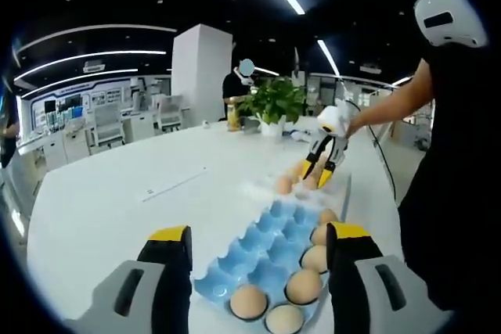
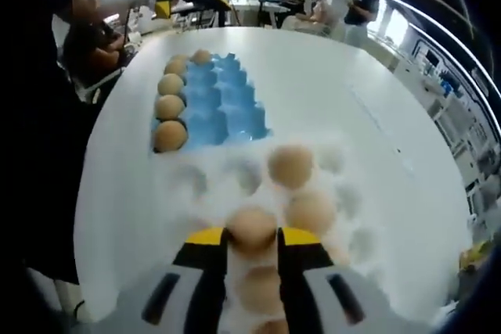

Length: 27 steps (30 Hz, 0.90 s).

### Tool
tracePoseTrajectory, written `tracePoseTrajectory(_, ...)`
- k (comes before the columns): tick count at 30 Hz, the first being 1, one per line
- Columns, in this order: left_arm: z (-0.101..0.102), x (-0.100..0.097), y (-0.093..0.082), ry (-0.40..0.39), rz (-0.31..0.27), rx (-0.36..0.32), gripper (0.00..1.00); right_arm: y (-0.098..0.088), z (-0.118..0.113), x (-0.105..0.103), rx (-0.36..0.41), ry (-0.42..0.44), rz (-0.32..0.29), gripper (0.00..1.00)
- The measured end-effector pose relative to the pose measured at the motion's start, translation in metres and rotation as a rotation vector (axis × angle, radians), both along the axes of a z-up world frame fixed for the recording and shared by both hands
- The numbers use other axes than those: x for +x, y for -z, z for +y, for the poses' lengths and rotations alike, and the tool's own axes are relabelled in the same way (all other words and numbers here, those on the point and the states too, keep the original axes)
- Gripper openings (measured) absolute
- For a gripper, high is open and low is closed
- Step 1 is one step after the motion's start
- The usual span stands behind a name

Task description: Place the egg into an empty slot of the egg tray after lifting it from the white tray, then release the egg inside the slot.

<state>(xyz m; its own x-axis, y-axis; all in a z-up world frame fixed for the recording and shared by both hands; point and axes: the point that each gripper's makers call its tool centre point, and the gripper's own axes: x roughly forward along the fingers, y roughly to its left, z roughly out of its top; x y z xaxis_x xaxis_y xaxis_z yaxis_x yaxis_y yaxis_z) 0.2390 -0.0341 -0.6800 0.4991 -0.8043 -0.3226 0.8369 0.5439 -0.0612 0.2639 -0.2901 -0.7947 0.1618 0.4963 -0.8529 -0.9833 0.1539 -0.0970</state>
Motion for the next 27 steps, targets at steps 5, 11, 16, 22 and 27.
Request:
tracePoseTrajectory(5,-0.001,0.002,-0.002,0.001,-0.005,0.006,0.69,0.003,0.0,0.0,-0.103,-0.018,0.061,0.26)
tracePoseTrajectory(11,-0.001,0.003,-0.002,0.001,-0.004,0.009,0.68,0.007,0.001,-0.002,-0.172,-0.085,0.041,0.26)
tracePoseTrajectory(16,-0.003,0.003,-0.003,-0.005,-0.009,-0.003,0.67,0.001,0.0,0.0,-0.125,0.013,0.025,0.24)
tracePoseTrajectory(22,0.001,0.002,-0.003,-0.009,-0.008,0.004,0.67,-0.018,-0.003,0.002,-0.063,0.037,-0.009,0.23)
tracePoseTrajectory(27,0.001,0.001,-0.003,-0.005,-0.008,0.004,0.67,-0.039,0.0,0.005,-0.001,0.081,0.013,0.23)
